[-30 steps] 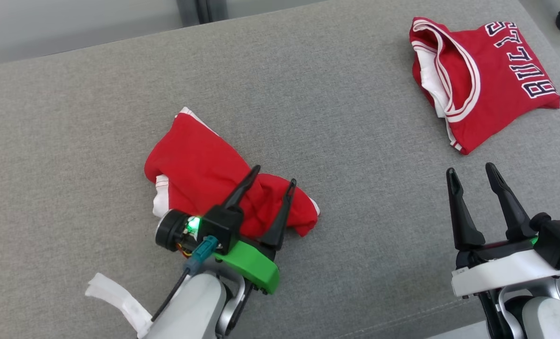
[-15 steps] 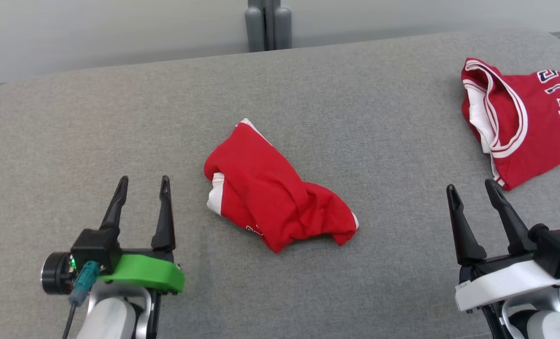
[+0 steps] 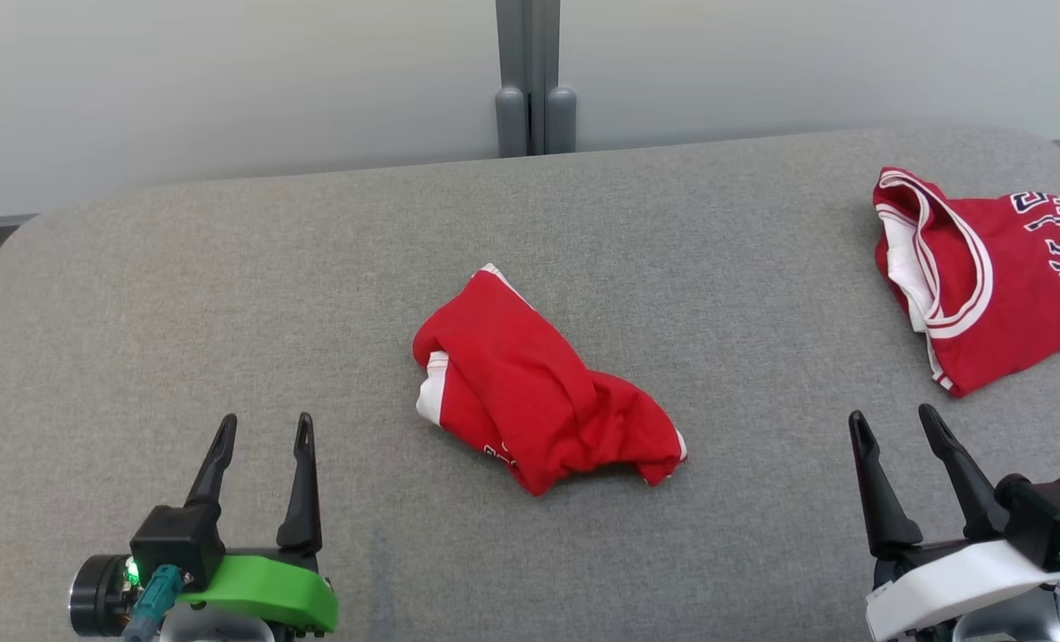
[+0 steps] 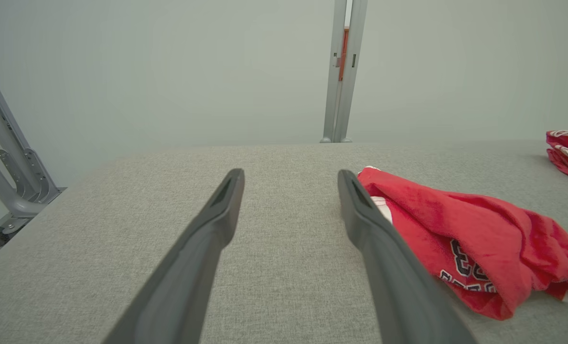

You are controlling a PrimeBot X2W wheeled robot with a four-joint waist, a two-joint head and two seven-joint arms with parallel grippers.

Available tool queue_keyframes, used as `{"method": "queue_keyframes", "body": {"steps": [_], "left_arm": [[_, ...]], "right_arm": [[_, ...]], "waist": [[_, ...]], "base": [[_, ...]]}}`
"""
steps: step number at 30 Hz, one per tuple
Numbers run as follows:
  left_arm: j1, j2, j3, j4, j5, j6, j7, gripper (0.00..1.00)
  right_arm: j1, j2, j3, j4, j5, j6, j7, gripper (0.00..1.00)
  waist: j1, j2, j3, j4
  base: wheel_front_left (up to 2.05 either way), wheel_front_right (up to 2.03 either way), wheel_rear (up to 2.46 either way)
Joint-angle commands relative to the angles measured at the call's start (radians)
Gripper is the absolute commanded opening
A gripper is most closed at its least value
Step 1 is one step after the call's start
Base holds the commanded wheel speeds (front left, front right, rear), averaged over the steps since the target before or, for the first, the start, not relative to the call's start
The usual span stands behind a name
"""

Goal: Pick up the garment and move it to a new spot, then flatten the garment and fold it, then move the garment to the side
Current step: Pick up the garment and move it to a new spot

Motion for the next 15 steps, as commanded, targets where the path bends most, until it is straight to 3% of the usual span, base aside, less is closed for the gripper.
{"method": "queue_keyframes", "body": {"steps": [1, 15], "left_arm": [[0.019, 0.009, 0.001, -0.009, -0.005, 0.005, 0.001, 1.00], [0.063, 0.014, -0.013, -0.035, -0.012, 0.026, 0.024, 1.00]], "right_arm": [[0.015, 0.003, 0.001, -0.002, -0.005, -0.001, 0.003, 1.00], [0.032, 0.007, 0.004, -0.023, -0.008, -0.001, 0.023, 1.00]], "waist": [[0.0000, 0.0000, -0.020, -0.010], [0.0000, 0.0000, -0.037, -0.016]], "base": [[0.00, 0.00, 0.00], [0.00, 0.00, 0.00]]}}
